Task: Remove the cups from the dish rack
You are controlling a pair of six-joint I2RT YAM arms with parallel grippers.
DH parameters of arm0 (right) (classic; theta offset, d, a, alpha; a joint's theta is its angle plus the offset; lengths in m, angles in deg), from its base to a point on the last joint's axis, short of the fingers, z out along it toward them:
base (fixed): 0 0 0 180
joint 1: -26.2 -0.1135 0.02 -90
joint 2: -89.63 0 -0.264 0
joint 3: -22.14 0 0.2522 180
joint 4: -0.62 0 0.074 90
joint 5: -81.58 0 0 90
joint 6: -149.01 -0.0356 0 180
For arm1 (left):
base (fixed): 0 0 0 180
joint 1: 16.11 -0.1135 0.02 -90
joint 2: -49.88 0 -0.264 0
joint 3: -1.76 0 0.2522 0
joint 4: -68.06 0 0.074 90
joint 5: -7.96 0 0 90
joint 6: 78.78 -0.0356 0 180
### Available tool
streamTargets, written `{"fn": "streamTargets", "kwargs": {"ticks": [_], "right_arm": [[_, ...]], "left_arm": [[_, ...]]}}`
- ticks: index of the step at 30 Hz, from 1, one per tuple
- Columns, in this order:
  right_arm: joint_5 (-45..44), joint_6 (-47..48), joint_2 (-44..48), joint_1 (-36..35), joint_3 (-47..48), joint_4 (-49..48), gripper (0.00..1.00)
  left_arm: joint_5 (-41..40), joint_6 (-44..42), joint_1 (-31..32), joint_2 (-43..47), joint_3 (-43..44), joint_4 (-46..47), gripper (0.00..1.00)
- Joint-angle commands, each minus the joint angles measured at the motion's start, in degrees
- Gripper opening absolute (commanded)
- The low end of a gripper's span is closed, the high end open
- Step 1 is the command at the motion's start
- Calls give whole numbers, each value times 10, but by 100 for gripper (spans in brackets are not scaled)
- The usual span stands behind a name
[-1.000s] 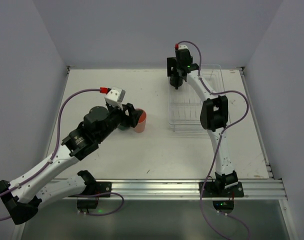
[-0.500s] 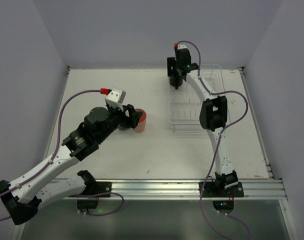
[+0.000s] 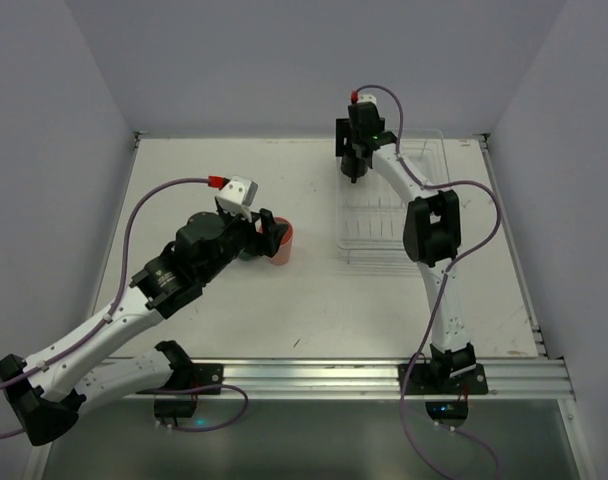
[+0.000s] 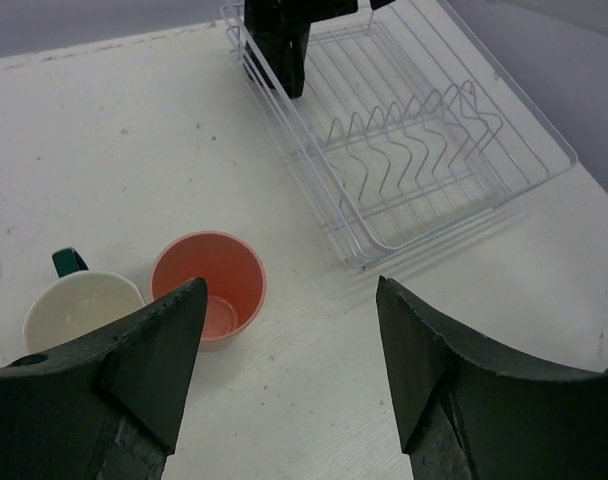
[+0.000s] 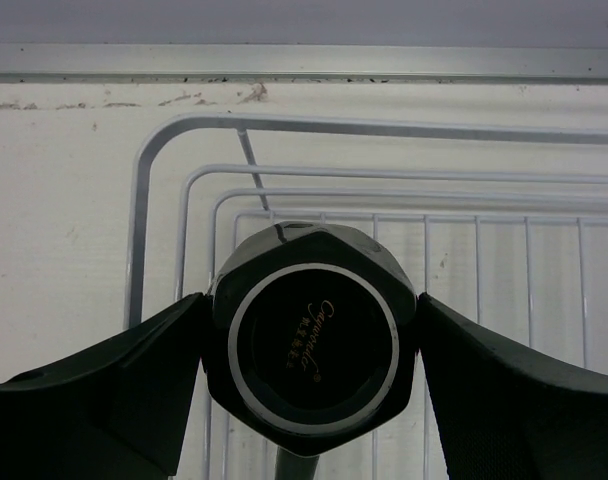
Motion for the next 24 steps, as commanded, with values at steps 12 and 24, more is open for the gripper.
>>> {"fn": "streamTargets", "kwargs": {"ticks": [12, 24], "right_arm": [[-97, -35, 232, 4, -51, -5, 0], [89, -289, 652, 4, -470, -142, 0]], "left_arm": [[36, 72, 0, -21, 53, 5, 72], [234, 196, -1, -52, 64, 98, 72]]}}
